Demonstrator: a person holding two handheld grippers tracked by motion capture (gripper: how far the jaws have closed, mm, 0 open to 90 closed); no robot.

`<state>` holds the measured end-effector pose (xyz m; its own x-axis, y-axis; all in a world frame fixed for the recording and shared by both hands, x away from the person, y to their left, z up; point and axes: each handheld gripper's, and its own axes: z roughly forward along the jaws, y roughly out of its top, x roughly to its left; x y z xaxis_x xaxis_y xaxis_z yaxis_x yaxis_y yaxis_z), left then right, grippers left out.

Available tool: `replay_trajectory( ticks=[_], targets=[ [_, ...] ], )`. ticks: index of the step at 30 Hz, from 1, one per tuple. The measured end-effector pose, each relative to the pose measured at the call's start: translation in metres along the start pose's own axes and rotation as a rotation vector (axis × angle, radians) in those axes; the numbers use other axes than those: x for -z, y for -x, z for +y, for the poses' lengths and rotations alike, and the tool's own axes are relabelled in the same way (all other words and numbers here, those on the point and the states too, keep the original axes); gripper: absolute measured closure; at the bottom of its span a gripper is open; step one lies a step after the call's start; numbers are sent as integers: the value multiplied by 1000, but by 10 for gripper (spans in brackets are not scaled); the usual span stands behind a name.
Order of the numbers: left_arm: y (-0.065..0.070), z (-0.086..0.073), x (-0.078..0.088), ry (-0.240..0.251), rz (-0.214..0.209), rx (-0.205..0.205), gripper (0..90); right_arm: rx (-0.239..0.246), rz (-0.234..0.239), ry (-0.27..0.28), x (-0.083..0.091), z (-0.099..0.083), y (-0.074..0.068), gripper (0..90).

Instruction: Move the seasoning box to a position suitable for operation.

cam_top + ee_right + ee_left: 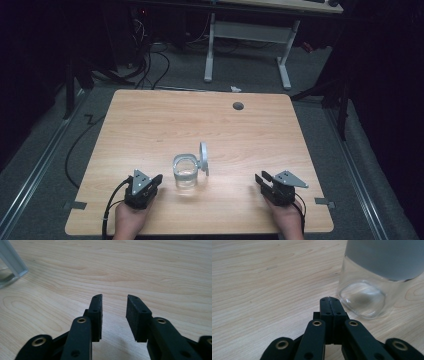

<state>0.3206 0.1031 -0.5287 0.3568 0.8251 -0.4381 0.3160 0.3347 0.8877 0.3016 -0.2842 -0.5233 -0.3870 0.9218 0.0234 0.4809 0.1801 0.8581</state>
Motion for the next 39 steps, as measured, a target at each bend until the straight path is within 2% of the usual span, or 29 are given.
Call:
replay_trajectory(
  ticks=[5, 12, 18, 24, 26, 29, 33, 36, 39],
  targets=[
    [12, -6, -7, -17, -29, -8, 900, 12, 2, -3, -1, 0, -2, 689],
    [26, -10, -7, -16, -55, -22, 900, 14, -1, 24, 2, 1, -3, 690],
    [42, -17, -3, -42, -98, -24, 900, 14, -2, 22, 2, 1, -3, 709],
    [61, -27, -5, -65, -154, -45, 900, 13, 5, 15, 1, 0, -4, 717],
    [58, -27, -4, -59, -145, -51, 900, 13, 4, 16, 1, 0, -3, 720],
    [43, -18, -7, -38, -98, -26, 900, 13, 6, 18, 1, 0, -3, 728],
    [25, -7, -27, -21, -34, -15, 900, 15, 10, 20, 2, 0, -3, 753],
    [22, 1, -46, -23, -24, -10, 900, 16, 13, 21, 2, 1, -3, 778],
    [24, 2, -52, -22, -34, 0, 900, 20, 16, 21, 1, 1, -3, 791]
  ],
)
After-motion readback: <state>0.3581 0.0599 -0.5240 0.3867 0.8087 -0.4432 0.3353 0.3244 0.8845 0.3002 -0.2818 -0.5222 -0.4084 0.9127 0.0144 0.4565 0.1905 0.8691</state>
